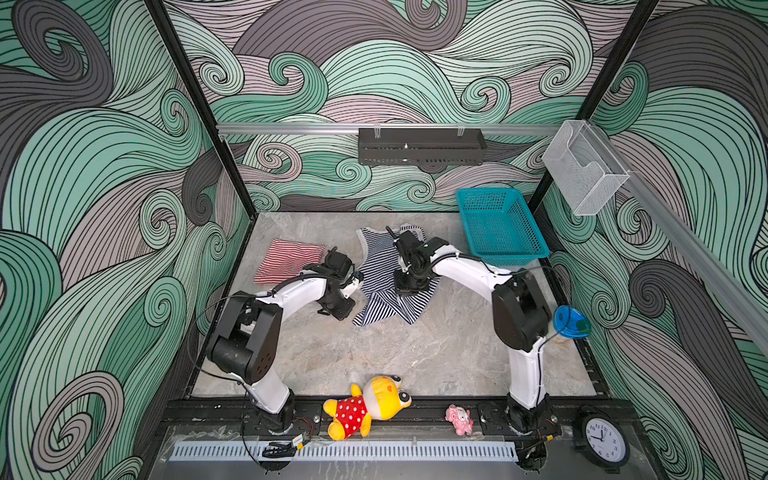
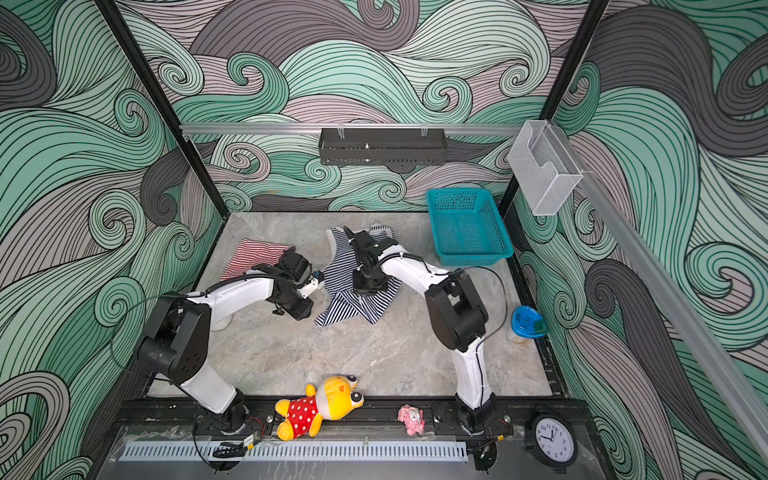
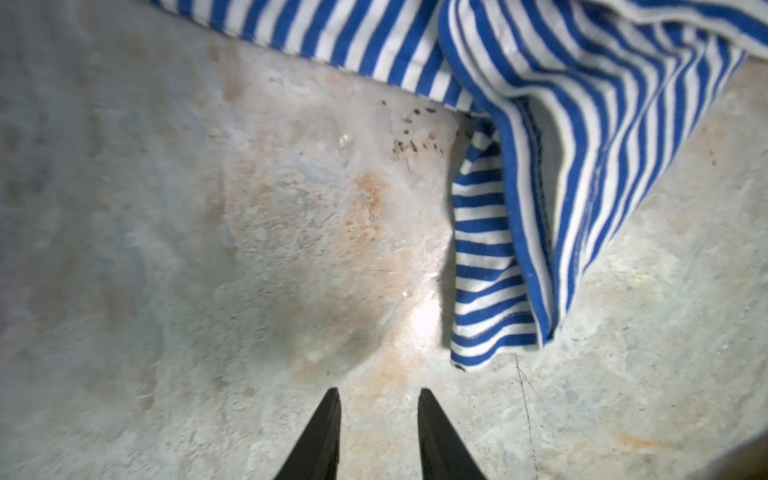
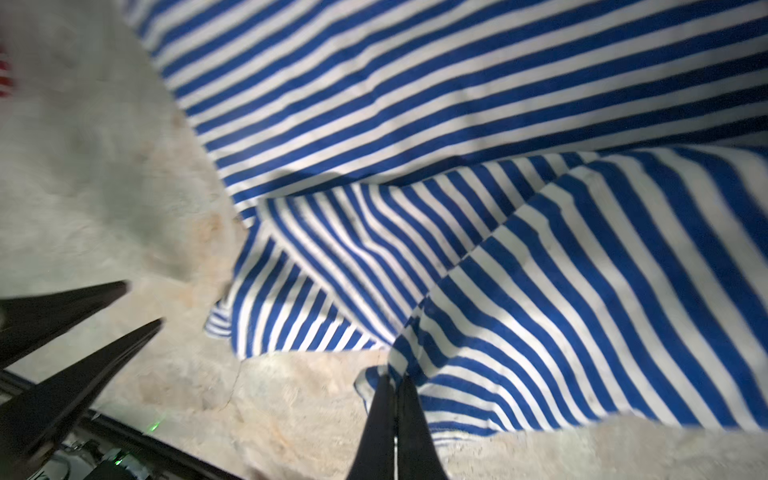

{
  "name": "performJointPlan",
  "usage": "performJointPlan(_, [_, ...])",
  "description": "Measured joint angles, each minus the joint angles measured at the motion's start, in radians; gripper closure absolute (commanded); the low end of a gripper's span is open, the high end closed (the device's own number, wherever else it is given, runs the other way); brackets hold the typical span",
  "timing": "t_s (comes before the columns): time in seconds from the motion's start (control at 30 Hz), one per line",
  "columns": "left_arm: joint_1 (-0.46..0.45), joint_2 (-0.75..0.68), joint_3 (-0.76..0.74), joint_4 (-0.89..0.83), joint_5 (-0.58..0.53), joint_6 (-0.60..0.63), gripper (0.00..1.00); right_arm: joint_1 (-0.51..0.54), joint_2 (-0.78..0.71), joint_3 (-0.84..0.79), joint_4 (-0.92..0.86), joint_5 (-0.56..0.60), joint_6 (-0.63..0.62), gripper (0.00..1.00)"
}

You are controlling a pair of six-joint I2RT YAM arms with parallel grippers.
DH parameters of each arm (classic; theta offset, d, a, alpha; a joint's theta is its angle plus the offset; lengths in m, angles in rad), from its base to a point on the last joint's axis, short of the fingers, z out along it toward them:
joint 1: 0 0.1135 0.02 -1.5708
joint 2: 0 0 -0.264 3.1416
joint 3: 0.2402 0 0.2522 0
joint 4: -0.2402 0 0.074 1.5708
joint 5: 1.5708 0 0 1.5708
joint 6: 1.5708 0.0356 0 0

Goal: Fold and stack the tank tops

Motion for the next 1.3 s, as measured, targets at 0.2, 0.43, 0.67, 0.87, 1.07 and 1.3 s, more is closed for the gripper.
performJointPlan(0.2, [-0.006,0.056,0.057,-0.026,0.104,0.004,0.63,-0.007,-0.220,-0.098,0.031,-0.003,0.007,1.00])
performJointPlan(0.43, [-0.023,0.169,0.117,-0.032,0.129,0.004,0.63,-0.011,-0.248,-0.223,0.075,-0.025,0.031,1.00])
performJointPlan(0.67, [-0.047,0.187,0.135,-0.054,0.131,0.015,0.83,-0.031,-0.267,-0.241,0.099,-0.037,0.035,1.00])
performJointPlan(0.87, [-0.060,0.188,0.138,-0.100,0.138,0.022,1.00,-0.063,-0.293,-0.241,0.113,-0.047,0.034,1.00])
performJointPlan(1.07, [-0.012,0.069,0.242,-0.194,0.070,0.023,1.00,-0.124,-0.414,-0.241,0.113,-0.065,0.033,1.00])
performJointPlan(1.3, [0.096,-0.188,0.572,-0.267,-0.047,0.024,1.00,-0.185,-0.651,-0.143,0.120,-0.072,0.031,1.00])
